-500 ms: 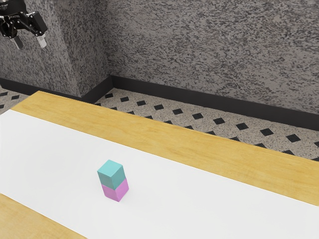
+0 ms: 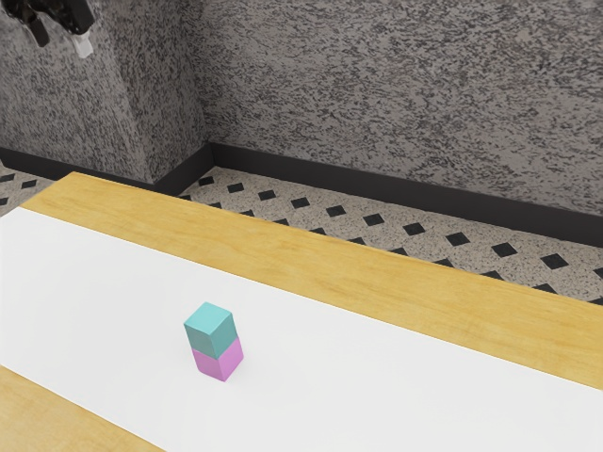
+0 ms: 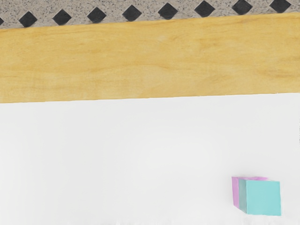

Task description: Pick up the blue block with one arm, and put the blue block on the table with one arm

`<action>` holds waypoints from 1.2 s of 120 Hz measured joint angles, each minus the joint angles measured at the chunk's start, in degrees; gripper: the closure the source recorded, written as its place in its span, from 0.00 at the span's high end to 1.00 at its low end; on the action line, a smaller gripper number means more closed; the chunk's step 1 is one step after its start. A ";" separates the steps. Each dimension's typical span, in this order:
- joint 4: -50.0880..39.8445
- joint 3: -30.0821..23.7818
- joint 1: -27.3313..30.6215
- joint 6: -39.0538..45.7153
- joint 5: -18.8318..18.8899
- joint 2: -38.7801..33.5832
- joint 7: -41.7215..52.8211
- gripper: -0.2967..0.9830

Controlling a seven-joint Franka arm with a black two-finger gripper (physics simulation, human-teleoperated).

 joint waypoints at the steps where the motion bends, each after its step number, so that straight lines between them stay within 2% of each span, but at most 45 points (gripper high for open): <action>1: -0.03 0.00 -0.56 -0.03 0.19 0.45 0.15 0.75; 13: -3.16 0.61 -4.09 0.25 0.67 2.61 1.95 0.75; 28: -31.69 2.81 -2.03 9.94 0.25 -8.59 3.09 0.75; 40: -43.12 3.49 0.60 19.94 -0.69 -8.82 3.42 0.75; 54: -44.69 2.73 -1.24 28.07 -2.03 -3.86 2.93 0.75; 71: -44.85 -4.39 0.25 35.16 -3.10 -0.49 0.48 0.75; 89: -44.92 -9.32 -2.33 39.57 -3.08 0.46 -2.73 0.75; 107: -44.93 -10.13 -7.31 41.73 -3.05 0.98 -5.71 0.75; 125: -45.43 -10.05 -6.21 42.76 -3.05 0.65 -8.02 0.75; 144: -57.57 -9.75 -2.97 46.25 -3.06 -4.61 -9.96 0.75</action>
